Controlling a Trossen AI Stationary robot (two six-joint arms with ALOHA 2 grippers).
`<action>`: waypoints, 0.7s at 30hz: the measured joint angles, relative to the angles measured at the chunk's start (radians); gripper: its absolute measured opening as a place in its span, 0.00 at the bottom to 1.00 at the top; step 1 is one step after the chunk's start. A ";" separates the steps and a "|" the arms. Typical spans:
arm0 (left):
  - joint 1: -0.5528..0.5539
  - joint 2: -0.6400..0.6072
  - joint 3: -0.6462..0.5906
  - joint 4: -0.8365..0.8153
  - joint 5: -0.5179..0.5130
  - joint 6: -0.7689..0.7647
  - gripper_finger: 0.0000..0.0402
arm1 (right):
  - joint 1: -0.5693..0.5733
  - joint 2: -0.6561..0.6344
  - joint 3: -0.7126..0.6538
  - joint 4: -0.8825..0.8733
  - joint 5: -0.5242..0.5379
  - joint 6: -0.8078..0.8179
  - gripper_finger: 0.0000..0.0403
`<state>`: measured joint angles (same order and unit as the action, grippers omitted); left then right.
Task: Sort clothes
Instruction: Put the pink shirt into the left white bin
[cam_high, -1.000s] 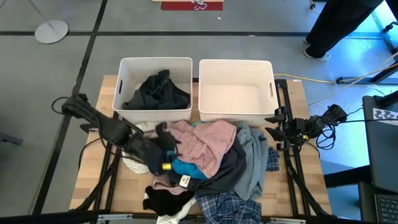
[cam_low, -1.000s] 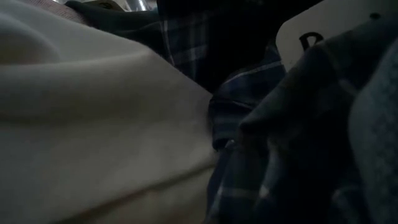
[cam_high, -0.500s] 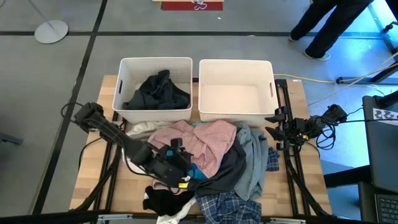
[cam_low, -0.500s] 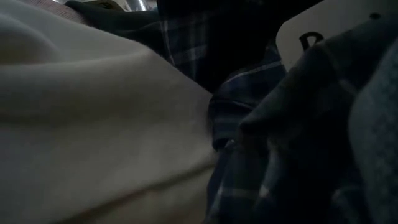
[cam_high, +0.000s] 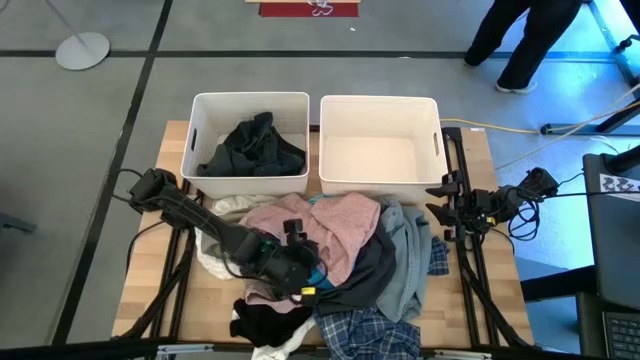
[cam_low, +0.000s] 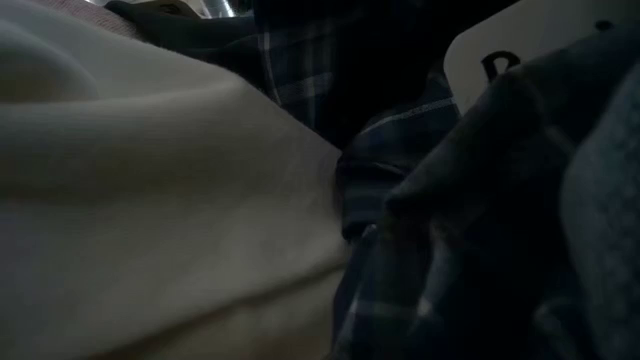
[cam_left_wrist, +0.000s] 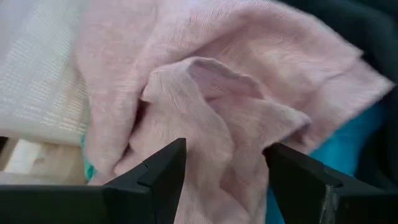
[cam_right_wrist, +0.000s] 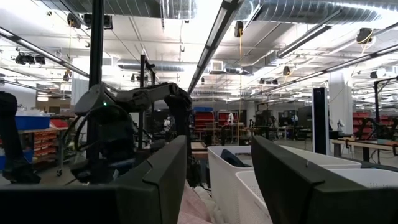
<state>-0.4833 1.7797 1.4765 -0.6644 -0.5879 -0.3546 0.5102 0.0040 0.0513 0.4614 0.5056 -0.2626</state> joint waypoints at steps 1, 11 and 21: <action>0.007 0.008 0.000 0.017 0.034 0.011 0.50 | 0.000 0.000 0.000 0.000 0.000 0.000 0.45; 0.064 0.095 0.000 0.079 0.087 0.079 0.50 | 0.000 0.000 0.000 0.000 0.001 0.001 0.45; 0.086 0.104 0.000 0.077 0.035 0.121 0.36 | 0.000 0.000 0.000 -0.002 0.003 0.004 0.45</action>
<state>-0.3973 1.8837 1.4765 -0.5873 -0.5528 -0.2335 0.5102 0.0042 0.0513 0.4599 0.5089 -0.2586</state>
